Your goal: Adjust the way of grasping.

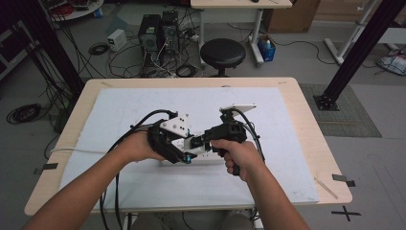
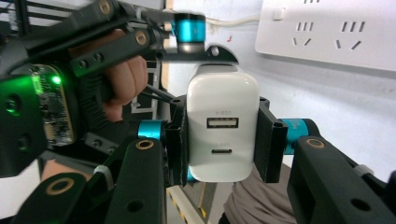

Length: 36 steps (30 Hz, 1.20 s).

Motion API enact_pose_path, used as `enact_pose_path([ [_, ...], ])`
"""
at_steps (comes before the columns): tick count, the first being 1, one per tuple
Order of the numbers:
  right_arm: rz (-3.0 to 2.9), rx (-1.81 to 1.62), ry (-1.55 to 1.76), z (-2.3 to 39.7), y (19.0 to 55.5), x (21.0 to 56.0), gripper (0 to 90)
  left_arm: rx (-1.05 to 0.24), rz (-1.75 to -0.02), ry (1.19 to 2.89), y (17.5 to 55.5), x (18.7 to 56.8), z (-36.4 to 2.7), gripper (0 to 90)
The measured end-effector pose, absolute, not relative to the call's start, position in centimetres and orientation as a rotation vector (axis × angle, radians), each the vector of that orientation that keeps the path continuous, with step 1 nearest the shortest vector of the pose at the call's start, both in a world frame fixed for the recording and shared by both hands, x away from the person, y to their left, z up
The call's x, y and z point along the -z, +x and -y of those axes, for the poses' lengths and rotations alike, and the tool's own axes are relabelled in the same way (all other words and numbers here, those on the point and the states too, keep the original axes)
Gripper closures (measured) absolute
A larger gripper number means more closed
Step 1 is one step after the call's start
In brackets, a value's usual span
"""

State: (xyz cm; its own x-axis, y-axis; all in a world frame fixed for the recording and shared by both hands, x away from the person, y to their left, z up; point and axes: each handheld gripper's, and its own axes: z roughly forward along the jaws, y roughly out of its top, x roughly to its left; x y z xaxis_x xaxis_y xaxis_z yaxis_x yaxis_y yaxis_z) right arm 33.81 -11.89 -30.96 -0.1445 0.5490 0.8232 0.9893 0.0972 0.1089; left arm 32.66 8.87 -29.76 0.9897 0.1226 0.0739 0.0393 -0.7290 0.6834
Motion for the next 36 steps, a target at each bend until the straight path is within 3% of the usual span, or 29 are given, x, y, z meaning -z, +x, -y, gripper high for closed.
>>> enact_pose_path([
  [8,1.899,0.9,-1.56,11.9,33.8,30.2,61.8,0.04,-0.288,2.574,33.7,30.1,-9.3,23.1],
  [25,2.33,0.517,-1.747,12.3,34.4,27.9,61.7,0.153,-0.458,2.943,33.8,28.7,-12.9,23.0],
  [36,2.543,0.169,-1.805,14.2,34.2,27.4,61.7,0.12,-0.569,2.99,33.5,27.2,-15.9,23.0],
])
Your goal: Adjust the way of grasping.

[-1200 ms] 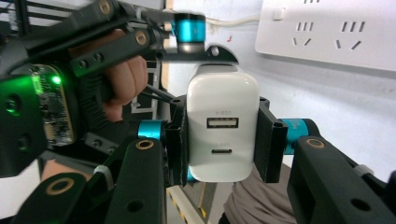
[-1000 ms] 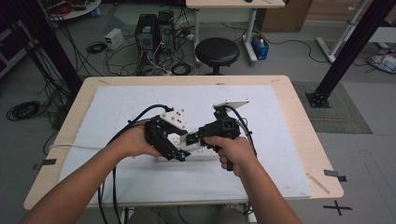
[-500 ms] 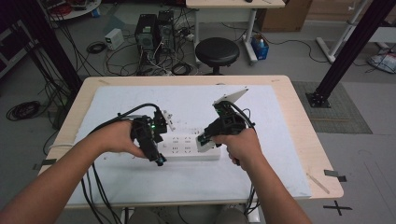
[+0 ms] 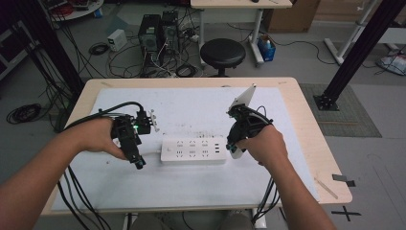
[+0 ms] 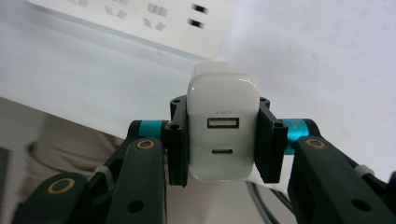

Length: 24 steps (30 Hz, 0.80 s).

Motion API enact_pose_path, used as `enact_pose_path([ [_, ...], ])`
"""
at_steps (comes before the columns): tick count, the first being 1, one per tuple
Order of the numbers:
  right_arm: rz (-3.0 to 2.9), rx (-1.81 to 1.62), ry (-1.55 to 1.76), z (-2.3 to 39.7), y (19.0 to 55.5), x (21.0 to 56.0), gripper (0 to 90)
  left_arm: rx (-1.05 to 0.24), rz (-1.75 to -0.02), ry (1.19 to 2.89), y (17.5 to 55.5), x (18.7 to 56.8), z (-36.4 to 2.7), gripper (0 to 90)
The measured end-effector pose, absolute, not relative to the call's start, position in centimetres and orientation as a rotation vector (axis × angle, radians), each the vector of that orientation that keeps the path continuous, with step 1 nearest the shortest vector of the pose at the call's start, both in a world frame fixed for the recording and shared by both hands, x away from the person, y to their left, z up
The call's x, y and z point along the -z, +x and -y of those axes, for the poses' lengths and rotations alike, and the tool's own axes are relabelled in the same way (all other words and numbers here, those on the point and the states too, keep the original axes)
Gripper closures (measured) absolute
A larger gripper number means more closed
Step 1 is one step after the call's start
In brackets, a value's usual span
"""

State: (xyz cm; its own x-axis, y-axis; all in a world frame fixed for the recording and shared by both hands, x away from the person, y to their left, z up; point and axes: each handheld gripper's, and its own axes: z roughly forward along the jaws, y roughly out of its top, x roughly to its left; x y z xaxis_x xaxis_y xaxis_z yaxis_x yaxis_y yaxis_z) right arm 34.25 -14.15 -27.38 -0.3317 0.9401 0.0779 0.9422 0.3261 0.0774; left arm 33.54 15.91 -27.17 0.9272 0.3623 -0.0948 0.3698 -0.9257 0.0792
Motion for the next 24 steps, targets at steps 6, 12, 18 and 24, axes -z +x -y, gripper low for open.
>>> enact_pose_path([
  [6,2.59,0.09,-1.837,15.4,34.2,27.3,61.7,0.124,-0.603,2.998,33.3,27.0,-16.7,23.0],
  [12,2.589,0.055,-1.891,16.6,34.4,27.2,61.7,0.078,-0.589,3.006,33.1,27.1,-17.3,22.9],
  [18,2.575,0.062,-1.915,17.5,34.7,26.9,61.7,0.076,-0.587,3.014,32.7,27.0,-17.7,21.1],
  [24,2.603,0.085,-1.869,17.9,34.6,26.6,61.7,0.068,-0.54,3.022,32.4,26.9,-17.8,21.1],
])
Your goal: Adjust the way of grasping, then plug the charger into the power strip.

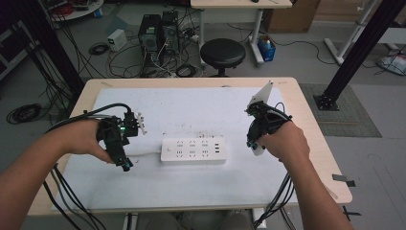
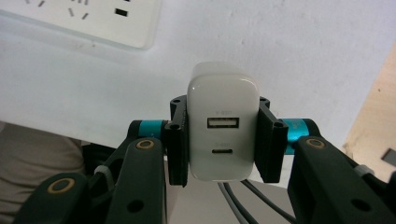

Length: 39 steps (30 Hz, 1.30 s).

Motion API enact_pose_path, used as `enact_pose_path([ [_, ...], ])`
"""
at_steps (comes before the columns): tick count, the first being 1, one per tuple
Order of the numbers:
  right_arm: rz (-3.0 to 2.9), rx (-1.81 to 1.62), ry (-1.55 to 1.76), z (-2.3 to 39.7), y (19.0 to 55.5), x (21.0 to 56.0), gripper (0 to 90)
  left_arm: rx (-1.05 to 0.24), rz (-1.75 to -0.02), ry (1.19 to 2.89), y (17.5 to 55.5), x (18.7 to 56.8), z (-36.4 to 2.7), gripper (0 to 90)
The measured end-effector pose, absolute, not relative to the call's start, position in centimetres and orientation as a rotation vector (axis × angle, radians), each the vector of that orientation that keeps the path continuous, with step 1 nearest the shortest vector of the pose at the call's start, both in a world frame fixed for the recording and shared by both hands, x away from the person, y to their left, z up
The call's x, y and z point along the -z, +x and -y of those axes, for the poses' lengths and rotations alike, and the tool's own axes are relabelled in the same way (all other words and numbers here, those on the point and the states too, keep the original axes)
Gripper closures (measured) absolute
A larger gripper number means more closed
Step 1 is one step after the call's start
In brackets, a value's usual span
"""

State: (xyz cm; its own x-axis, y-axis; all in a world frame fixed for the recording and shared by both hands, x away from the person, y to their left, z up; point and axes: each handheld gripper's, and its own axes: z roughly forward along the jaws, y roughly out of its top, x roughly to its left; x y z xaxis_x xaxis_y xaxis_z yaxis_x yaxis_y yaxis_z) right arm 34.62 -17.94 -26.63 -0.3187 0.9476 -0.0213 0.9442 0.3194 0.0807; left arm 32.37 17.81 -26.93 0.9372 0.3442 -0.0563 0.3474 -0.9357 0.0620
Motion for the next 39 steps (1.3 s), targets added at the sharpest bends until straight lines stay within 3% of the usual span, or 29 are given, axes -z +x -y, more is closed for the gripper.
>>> enact_pose_path([
  [8,-2.656,-0.131,1.639,18.1,35.1,26.7,61.7,0.066,-0.295,3.043,31.6,27.1,-17.3,21.5],
  [26,-2.992,-0.026,0.705,13.0,36.6,27.9,61.9,0.09,-0.276,3.04,31.5,27.3,-16.6,21.2],
  [39,-3.075,-0.042,0.415,8.5,39.3,29.3,61.9,0.096,-0.259,3.036,30.7,27.4,-17.3,21.2],
])
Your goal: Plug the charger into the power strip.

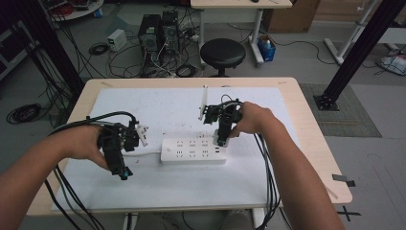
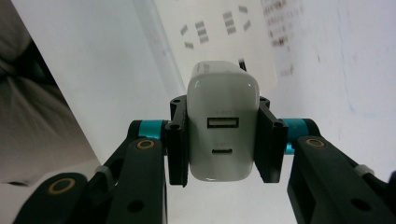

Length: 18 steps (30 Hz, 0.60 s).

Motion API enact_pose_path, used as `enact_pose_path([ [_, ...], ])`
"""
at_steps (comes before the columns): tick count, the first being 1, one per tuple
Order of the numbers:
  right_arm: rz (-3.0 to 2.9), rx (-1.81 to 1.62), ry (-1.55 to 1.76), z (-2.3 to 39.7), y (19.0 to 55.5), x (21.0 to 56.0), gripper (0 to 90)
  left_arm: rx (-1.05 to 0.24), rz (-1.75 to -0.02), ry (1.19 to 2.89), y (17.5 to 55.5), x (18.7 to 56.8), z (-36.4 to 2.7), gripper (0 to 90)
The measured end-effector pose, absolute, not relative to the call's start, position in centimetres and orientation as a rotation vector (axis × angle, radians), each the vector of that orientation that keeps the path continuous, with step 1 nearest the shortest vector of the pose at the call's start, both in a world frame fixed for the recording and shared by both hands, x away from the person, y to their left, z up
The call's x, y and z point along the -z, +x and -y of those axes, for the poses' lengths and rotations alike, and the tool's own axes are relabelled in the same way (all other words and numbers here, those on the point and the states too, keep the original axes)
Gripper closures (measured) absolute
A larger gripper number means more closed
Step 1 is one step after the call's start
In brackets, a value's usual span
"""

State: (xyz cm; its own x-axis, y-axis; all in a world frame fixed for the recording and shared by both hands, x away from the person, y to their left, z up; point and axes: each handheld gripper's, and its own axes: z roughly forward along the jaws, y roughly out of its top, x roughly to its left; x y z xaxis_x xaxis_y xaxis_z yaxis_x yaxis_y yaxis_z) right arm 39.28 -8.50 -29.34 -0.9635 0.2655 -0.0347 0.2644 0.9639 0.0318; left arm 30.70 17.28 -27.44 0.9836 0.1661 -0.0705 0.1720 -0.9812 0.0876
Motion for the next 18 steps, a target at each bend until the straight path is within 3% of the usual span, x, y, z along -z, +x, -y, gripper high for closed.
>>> enact_pose_path([
  [18,-3.113,-0.047,0.178,5.1,42.2,33.5,62.0,0.1,-0.282,3.028,30.4,27.5,-18.1,21.2],
])
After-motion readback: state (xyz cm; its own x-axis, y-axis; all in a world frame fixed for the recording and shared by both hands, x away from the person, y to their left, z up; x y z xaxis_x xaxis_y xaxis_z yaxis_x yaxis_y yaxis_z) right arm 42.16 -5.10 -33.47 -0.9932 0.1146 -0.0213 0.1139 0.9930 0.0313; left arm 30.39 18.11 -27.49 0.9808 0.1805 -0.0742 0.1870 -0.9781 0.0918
